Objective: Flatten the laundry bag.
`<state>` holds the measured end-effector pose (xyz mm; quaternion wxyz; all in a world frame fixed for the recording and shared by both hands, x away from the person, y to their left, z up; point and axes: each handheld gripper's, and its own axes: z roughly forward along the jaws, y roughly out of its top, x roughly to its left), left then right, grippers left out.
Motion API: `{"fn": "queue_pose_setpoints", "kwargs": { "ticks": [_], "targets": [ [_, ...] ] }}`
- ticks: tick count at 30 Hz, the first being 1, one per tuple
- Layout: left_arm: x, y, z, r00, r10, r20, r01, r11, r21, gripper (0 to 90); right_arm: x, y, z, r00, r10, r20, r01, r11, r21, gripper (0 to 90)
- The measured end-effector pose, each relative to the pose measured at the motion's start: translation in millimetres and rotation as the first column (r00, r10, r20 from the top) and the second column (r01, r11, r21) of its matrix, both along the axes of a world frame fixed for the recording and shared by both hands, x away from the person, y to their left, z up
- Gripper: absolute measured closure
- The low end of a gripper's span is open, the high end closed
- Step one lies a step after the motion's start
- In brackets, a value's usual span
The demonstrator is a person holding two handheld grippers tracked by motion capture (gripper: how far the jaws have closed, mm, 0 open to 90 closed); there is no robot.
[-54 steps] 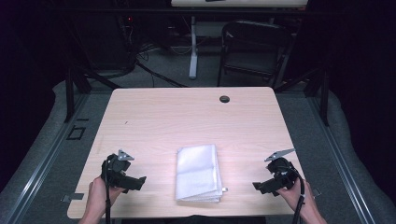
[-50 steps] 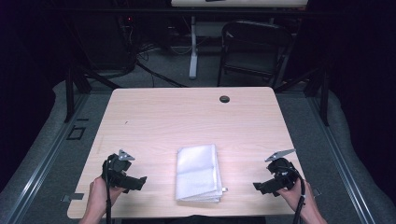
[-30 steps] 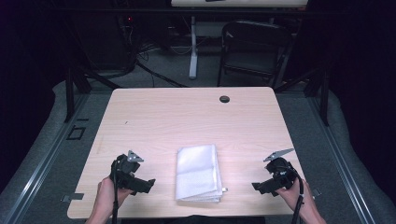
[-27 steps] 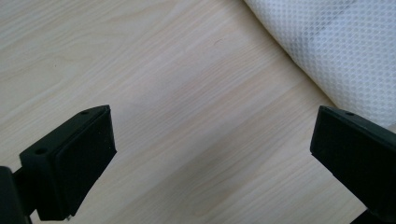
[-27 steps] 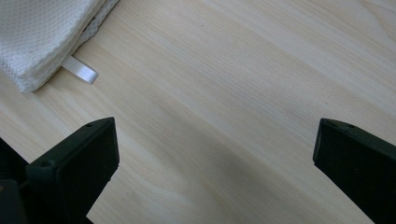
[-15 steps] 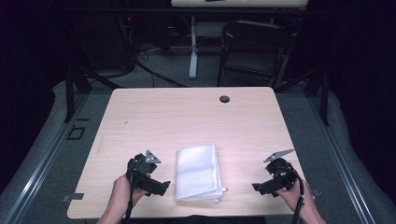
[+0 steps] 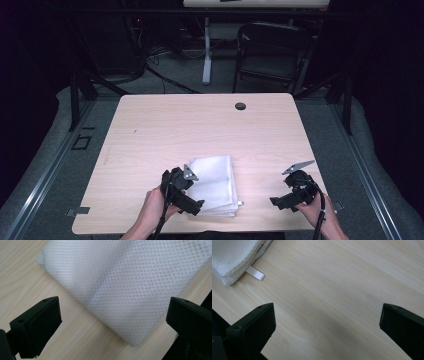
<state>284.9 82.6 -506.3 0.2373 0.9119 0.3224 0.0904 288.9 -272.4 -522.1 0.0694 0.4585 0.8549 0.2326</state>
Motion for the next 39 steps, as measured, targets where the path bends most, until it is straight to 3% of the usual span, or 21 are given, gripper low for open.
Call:
{"fn": "queue_pose_setpoints", "kwargs": {
  "ticks": [12,17,19,24,28,29,30,33,39],
  "targets": [
    [-4.7,-32.5,-8.8,0.9968,-0.078,-0.015,0.079,0.9967,0.019,0.0,-0.2,-0.2,-0.3,0.9999,-0.003,-0.010,0.003,1.000,0.000,0.4],
    [-7.6,-48.6,-11.9,0.9913,-0.129,-0.023,0.130,0.9906,0.042,0.0,0.5,-0.5,-1.0,0.9999,0.006,-0.010,-0.006,1.000,-0.013,0.4],
    [-8.6,-59.3,-12.7,0.9891,-0.146,-0.020,0.147,0.9877,0.053,0.0,-0.3,0.9,-1.4,0.9999,-0.003,-0.016,0.003,1.000,0.005,0.4],
    [-8.9,-71.6,-13.8,0.9886,-0.150,-0.012,0.151,0.9866,0.063,0.0,-2.0,0.2,0.7,0.9999,0.007,-0.012,-0.007,1.000,-0.027,0.4],
    [-8.5,-79.6,-17.3,0.9872,-0.159,-0.008,0.159,0.9833,0.088,0.0,-2.4,1.8,-0.7,0.9999,-0.005,-0.010,0.005,1.000,0.004,0.4],
    [-8.3,-82.2,-18.5,0.9869,-0.161,-0.006,0.161,0.9819,0.100,0.0,-1.2,0.3,-0.2,0.9998,0.010,-0.015,-0.011,0.999,-0.030,0.4],
    [-8.3,-82.2,-18.5,0.9869,-0.161,-0.006,0.161,0.9819,0.100,0.0,-1.2,0.6,-0.5,0.9998,0.006,-0.020,-0.006,1.000,-0.024,0.4],
    [-8.5,-84.5,-20.0,0.9867,-0.163,-0.003,0.162,0.9808,0.108,5.3,-1.6,0.8,-1.0,0.9998,0.008,-0.017,-0.008,1.000,-0.008,0.4],
    [-10.8,-81.8,-16.3,0.9831,-0.183,0.001,0.183,0.9803,0.075,32.1,-1.3,1.0,-1.0,0.9997,0.013,-0.019,-0.013,1.000,-0.019,0.4]
  ]
}}
